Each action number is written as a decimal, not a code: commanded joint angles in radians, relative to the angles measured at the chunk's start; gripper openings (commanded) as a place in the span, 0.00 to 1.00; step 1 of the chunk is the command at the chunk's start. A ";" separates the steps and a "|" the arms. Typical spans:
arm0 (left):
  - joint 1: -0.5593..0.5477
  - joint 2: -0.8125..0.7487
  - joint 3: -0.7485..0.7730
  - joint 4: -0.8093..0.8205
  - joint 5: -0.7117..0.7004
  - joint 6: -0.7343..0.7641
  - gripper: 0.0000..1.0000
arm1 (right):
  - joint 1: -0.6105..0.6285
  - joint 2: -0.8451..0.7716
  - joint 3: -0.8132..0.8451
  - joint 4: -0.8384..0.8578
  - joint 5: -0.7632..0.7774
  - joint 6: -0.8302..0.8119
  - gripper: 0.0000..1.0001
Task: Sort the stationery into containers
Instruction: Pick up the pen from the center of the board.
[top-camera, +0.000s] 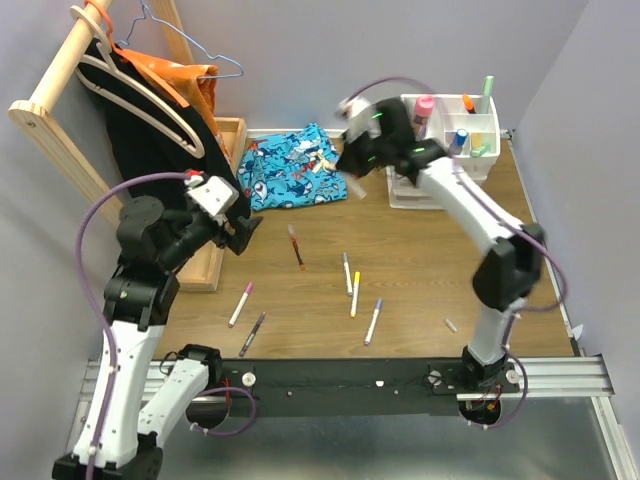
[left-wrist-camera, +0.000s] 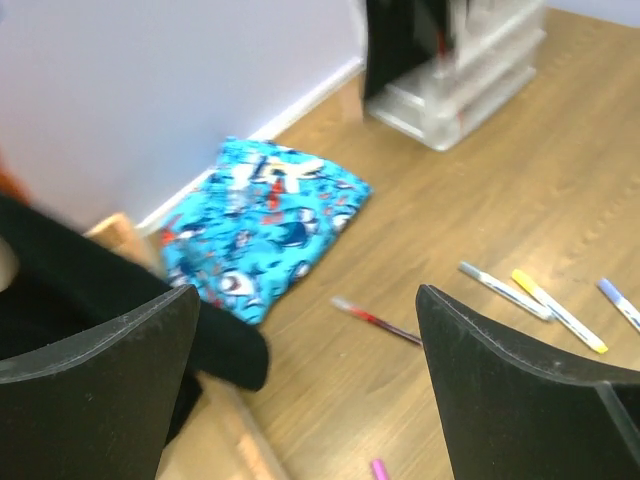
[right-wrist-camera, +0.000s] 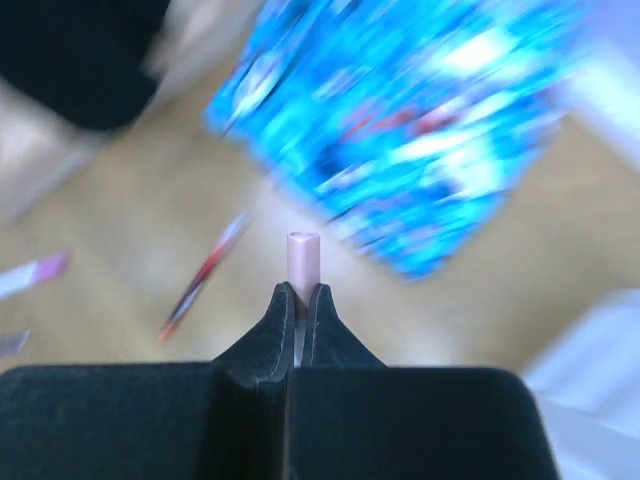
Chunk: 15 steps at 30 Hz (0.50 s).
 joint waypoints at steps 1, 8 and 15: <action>-0.186 0.102 -0.089 0.074 -0.005 0.019 0.98 | -0.208 -0.261 -0.168 0.359 -0.110 0.083 0.01; -0.278 0.263 -0.105 0.171 -0.059 0.003 0.98 | -0.383 -0.373 -0.281 0.825 0.013 0.193 0.01; -0.337 0.343 -0.082 0.199 -0.093 0.013 0.99 | -0.472 -0.307 -0.259 0.965 0.126 0.212 0.00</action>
